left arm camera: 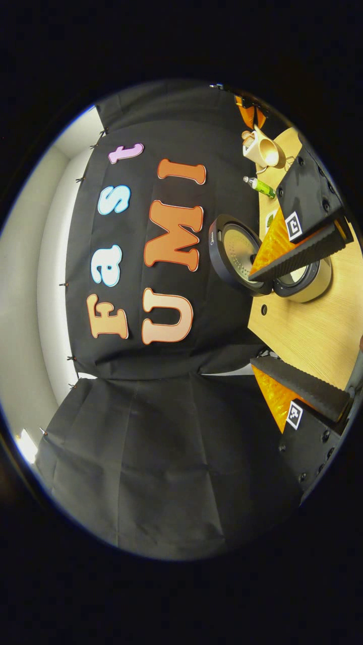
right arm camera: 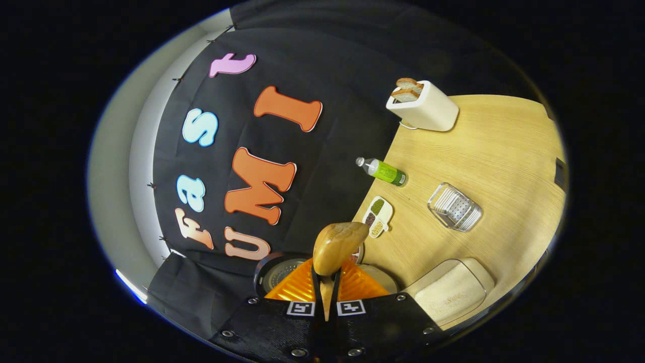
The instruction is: Close the left gripper, press the button to open the rice cooker; take a wooden spoon from the chopstick holder with the right hand, scoop a spoonful of rice and pour it into the rice cooker, then put the wooden spoon back into the chopstick holder.
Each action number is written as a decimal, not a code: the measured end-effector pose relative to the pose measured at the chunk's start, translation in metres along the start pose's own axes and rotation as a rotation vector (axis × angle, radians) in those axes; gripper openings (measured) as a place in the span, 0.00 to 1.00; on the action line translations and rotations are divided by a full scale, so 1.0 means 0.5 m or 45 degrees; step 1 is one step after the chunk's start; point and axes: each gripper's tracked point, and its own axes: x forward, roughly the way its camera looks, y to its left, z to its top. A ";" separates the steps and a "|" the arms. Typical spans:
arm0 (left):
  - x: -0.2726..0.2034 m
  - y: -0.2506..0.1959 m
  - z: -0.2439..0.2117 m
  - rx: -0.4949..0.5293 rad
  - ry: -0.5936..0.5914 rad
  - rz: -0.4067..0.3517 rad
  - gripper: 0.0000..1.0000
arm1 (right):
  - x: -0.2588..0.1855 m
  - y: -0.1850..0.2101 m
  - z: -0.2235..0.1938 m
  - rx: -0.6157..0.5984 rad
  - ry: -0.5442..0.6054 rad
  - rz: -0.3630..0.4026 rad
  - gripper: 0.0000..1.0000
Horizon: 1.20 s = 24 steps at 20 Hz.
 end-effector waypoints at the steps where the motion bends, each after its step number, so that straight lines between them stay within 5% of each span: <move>1: 0.000 0.005 -0.002 0.001 0.000 0.006 0.97 | 0.015 0.016 -0.001 -0.008 0.006 0.009 0.02; 12: -0.004 0.086 -0.004 -0.002 0.005 0.094 0.99 | 0.172 0.158 -0.079 -0.170 0.067 0.066 0.02; 24: 0.010 0.125 -0.027 0.007 0.022 0.120 0.99 | 0.249 0.202 -0.129 -0.471 0.016 0.024 0.01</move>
